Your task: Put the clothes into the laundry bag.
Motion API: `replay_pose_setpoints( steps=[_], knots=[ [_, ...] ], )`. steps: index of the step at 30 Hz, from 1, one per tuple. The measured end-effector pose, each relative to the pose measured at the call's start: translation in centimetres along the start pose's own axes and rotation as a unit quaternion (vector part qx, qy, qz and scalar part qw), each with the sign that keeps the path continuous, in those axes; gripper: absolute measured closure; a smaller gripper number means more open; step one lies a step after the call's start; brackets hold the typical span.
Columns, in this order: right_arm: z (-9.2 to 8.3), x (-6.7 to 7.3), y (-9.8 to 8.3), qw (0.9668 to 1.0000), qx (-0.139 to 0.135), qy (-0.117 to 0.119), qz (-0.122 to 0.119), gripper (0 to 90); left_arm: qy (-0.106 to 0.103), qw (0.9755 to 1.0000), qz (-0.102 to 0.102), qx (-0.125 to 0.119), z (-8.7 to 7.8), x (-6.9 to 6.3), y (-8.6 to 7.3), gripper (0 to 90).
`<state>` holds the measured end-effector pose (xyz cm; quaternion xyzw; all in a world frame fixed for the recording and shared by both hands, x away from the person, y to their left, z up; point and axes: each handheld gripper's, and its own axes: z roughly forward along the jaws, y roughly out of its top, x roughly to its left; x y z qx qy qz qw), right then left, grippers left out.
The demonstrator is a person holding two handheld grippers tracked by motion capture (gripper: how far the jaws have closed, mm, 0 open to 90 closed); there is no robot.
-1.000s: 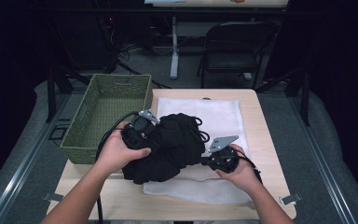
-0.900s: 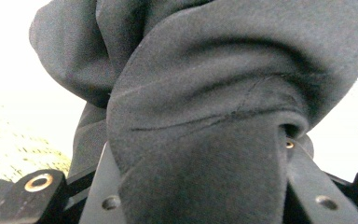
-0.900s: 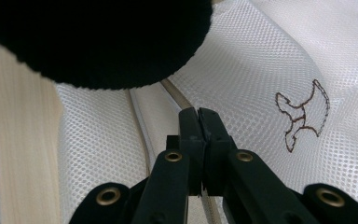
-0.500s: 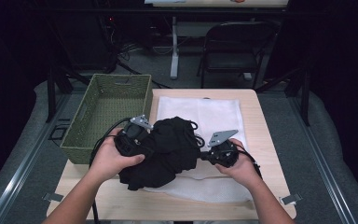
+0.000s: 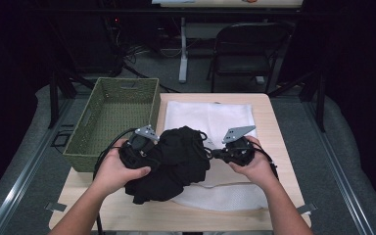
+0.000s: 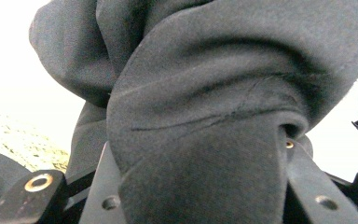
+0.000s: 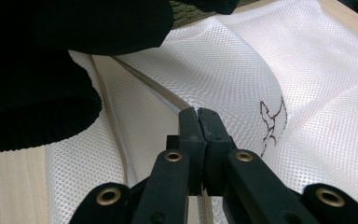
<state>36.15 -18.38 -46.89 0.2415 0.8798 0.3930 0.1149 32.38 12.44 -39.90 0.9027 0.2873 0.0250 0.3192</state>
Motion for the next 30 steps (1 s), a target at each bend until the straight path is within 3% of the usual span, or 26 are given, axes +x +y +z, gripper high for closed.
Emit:
replay_pose_setpoints(
  steps=[9, 14, 25, 30],
  knots=[
    [0.3, -0.4, 0.8, 0.9999, 0.011, 0.001, 0.001, 89.1, -0.004, 1.0, 0.001, 0.001, 0.4, -0.1, -0.5, 62.6],
    [0.3, -0.2, 0.5, 1.0, 0.004, -0.003, -0.001, 89.1, -0.008, 1.0, 0.002, 0.0, 0.7, -0.4, -0.9, 62.6],
    [-0.5, -0.1, 0.2, 0.9994, -0.027, -0.013, 0.018, 89.1, -0.014, 0.9998, 0.009, 0.005, 1.3, -1.1, -1.4, 62.6],
    [-0.3, -0.1, 0.2, 0.9994, -0.026, -0.013, 0.018, 89.1, -0.018, 0.9998, 0.008, 0.004, 1.6, -1.3, -1.7, 62.6]
  ],
)
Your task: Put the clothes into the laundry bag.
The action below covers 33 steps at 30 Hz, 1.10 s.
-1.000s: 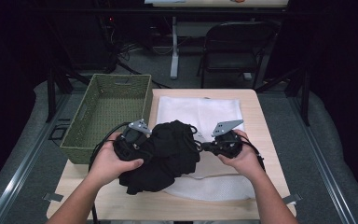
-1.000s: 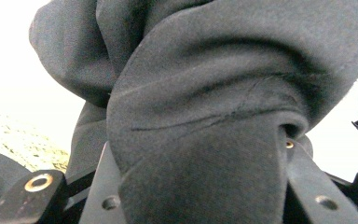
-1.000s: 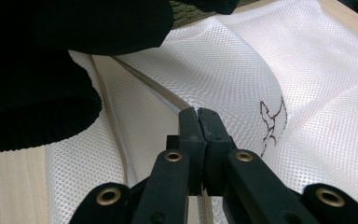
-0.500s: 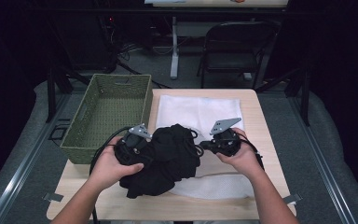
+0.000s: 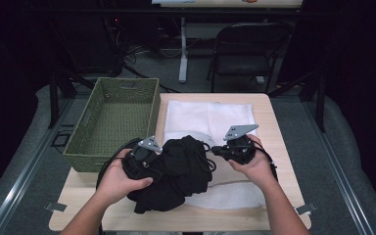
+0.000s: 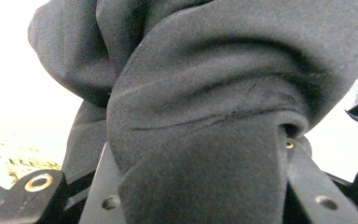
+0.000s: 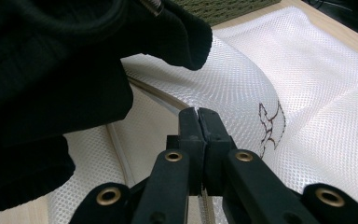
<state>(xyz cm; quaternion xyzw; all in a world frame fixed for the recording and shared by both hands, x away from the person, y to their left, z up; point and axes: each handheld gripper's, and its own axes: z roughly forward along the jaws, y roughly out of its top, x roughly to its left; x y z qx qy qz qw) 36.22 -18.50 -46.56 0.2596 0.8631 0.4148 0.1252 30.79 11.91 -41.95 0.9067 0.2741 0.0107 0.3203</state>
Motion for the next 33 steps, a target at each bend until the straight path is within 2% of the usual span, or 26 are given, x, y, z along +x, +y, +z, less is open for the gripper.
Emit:
replay_pose_setpoints(
  steps=[10, 21, 33],
  knots=[
    [0.2, 0.0, 0.0, 1.0, -0.004, -0.001, 0.003, 89.1, -0.007, 0.9999, 0.013, 0.002, 0.5, -0.8, -0.7, 62.7],
    [0.3, 0.2, 0.0, 0.9999, -0.007, -0.004, 0.007, 89.1, -0.018, 0.9997, 0.014, 0.002, 1.3, -1.6, -2.1, 62.6],
    [0.4, 0.3, 0.0, 1.0, -0.006, -0.003, 0.006, 89.1, -0.033, 0.999, 0.029, 0.006, 2.6, -2.7, -2.1, 62.6]
  ],
)
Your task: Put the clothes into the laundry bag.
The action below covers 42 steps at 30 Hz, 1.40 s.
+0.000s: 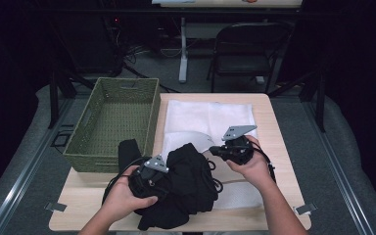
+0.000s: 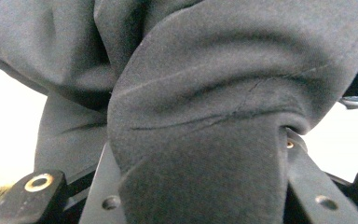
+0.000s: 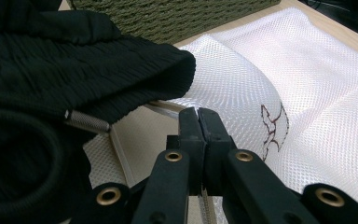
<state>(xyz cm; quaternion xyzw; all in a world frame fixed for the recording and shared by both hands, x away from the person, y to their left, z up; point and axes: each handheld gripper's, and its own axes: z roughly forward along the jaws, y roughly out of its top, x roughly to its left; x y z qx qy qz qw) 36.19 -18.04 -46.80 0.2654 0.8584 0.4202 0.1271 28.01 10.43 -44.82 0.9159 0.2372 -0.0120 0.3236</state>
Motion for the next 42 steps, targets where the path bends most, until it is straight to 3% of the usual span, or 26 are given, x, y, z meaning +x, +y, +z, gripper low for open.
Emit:
replay_pose_setpoints(
  steps=[6, 12, 20, 28, 32, 42],
  knots=[
    [0.0, 0.0, 0.0, 1.0, 0.0, 0.001, 0.001, 89.1, -0.001, 1.0, 0.009, 0.003, 0.3, -0.5, 0.4, 62.7],
    [0.0, -0.1, 0.0, 1.0, 0.0, 0.001, 0.002, 89.1, -0.007, 0.9998, 0.018, -0.007, -1.1, -1.0, 0.9, 62.7],
    [0.0, -0.1, -0.1, 1.0, 0.0, 0.002, 0.004, 89.1, -0.015, 0.9993, 0.034, -0.002, -1.9, -1.6, 1.7, 62.7],
    [0.0, -0.3, -0.2, 1.0, -0.001, 0.001, 0.01, 89.1, -0.025, 0.9988, 0.042, 0.008, -0.3, -1.8, 1.5, 62.7],
    [0.1, -0.2, -0.1, 1.0, -0.002, -0.001, 0.008, 89.1, -0.02, 0.9986, 0.048, 0.013, 0.6, -2.0, 1.6, 62.7],
    [0.1, -0.1, -0.1, 0.9999, -0.009, -0.002, 0.008, 89.2, -0.029, 0.998, 0.051, 0.025, 3.6, -1.2, 1.8, 62.7]
  ],
)
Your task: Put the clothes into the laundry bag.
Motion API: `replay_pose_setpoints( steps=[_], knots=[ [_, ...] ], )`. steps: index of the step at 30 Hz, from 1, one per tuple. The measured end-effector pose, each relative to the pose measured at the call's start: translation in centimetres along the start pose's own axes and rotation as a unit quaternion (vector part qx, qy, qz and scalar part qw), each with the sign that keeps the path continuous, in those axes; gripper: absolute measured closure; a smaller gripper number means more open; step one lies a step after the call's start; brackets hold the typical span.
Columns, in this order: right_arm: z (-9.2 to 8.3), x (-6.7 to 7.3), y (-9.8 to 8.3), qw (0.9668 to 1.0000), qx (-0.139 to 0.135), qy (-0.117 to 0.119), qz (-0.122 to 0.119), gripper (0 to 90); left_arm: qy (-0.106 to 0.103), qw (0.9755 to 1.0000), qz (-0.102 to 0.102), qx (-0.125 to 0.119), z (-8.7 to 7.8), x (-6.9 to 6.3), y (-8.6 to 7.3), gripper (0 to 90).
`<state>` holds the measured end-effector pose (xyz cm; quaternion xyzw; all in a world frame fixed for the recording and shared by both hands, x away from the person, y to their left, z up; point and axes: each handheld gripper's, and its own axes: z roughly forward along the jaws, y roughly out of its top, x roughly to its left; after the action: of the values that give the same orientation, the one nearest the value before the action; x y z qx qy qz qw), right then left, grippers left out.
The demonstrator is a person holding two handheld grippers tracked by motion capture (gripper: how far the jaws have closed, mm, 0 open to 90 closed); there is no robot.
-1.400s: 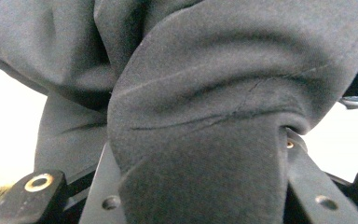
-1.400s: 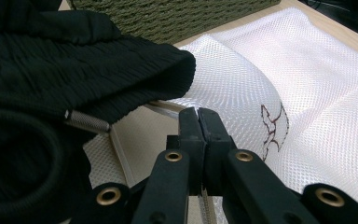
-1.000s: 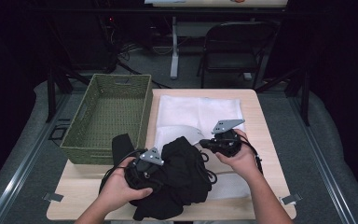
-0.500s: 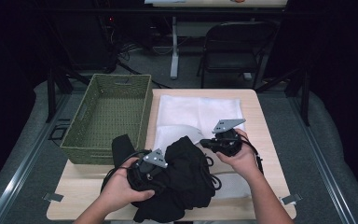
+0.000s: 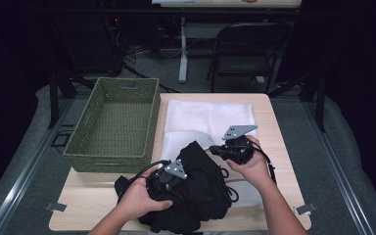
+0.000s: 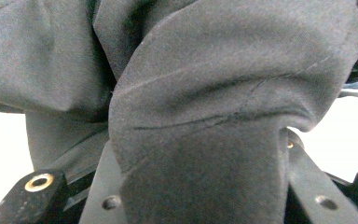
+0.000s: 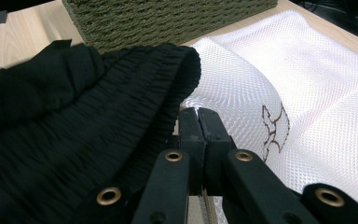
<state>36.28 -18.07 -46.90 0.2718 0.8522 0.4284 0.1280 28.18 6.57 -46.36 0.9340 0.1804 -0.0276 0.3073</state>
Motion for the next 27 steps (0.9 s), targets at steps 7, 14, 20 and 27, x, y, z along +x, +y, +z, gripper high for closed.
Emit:
replay_pose_setpoints(
  steps=[7, 14, 20, 27],
  knots=[
    [0.0, 0.1, 0.1, 1.0, -0.005, -0.002, 0.002, 89.2, -0.009, 0.9999, 0.004, 0.01, 2.3, 0.6, -0.1, 62.7],
    [0.1, -0.1, 0.3, 0.9999, -0.009, -0.009, 0.008, 89.2, -0.009, 0.9999, -0.002, 0.008, 3.6, 2.0, 0.0, 62.7],
    [0.4, -0.2, 0.7, 0.9998, -0.005, -0.015, 0.007, 89.2, -0.013, 0.9998, 0.002, 0.015, 4.7, 2.0, -0.2, 62.7],
    [1.1, -0.6, 1.0, 0.9997, 0.001, -0.024, 0.004, 89.2, -0.012, 0.9995, 0.019, 0.02, 5.4, 1.4, -0.3, 62.7]
  ],
)
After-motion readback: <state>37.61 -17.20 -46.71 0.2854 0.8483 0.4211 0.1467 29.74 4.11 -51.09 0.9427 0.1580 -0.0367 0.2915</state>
